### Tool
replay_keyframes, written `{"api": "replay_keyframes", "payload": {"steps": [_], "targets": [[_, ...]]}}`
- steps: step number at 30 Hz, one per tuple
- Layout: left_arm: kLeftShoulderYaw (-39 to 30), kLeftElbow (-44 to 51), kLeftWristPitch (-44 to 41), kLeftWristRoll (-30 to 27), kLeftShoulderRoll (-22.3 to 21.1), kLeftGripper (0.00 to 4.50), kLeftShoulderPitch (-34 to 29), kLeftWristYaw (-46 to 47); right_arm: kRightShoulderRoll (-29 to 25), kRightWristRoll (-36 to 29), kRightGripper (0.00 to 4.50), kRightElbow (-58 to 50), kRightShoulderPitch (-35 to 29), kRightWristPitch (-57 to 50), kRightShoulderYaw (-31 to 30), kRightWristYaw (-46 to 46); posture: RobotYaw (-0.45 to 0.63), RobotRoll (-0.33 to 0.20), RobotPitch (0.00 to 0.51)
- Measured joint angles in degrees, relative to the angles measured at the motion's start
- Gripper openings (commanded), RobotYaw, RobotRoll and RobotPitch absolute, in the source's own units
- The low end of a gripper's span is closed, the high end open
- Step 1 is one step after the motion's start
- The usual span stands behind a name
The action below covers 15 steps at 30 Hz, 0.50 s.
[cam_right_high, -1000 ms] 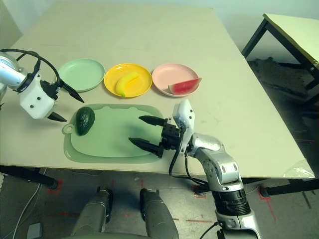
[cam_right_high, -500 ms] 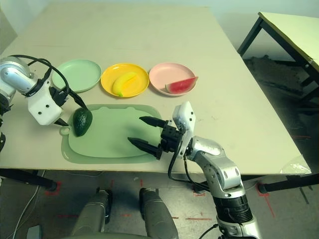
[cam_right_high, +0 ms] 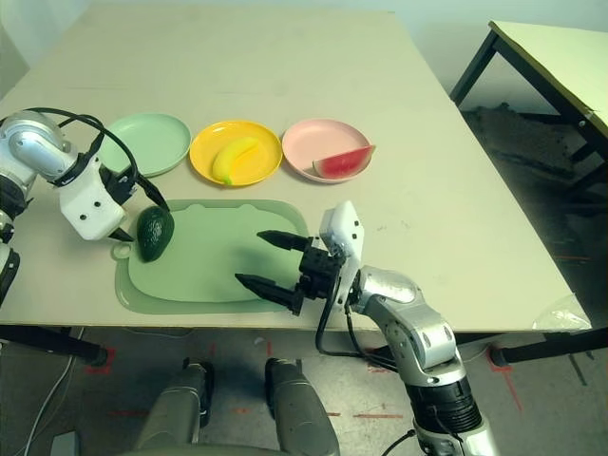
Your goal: Place the fruits into color-matched plates.
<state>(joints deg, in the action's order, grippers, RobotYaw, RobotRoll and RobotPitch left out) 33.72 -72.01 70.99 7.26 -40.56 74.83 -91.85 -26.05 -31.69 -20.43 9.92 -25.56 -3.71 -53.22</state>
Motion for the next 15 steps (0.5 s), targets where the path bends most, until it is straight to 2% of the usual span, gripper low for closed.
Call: {"api": "replay_keyframes", "payload": {"steps": [2, 6, 11, 15], "targets": [[-0.44, -0.04, -0.18, 0.06, -0.02, 2.86, -0.02, 0.0, 0.0, -0.01, 4.5, -0.09, 0.01, -0.02, 0.0, 0.32, -0.23, 0.0, 0.195], [-1.38, -0.01, -0.33, 0.1, -0.02, 1.73, 0.0, 0.03, -0.03, -0.02, 4.5, -0.27, 0.23, -0.02, 0.06, 0.69, -0.24, 0.0, 0.193], [-1.23, -0.23, -0.36, 1.79, -0.01, 0.02, -0.62, -0.07, -0.34, -0.06, 4.5, -0.28, 0.37, -0.02, 0.21, 0.71, -0.24, 0.0, 0.193], [-1.25, -0.27, -0.37, 2.28, -0.01, 0.02, -0.61, -0.07, -0.51, -0.06, 4.5, -0.27, 0.58, -0.01, 0.22, 0.79, -0.23, 0.0, 0.192]]}}
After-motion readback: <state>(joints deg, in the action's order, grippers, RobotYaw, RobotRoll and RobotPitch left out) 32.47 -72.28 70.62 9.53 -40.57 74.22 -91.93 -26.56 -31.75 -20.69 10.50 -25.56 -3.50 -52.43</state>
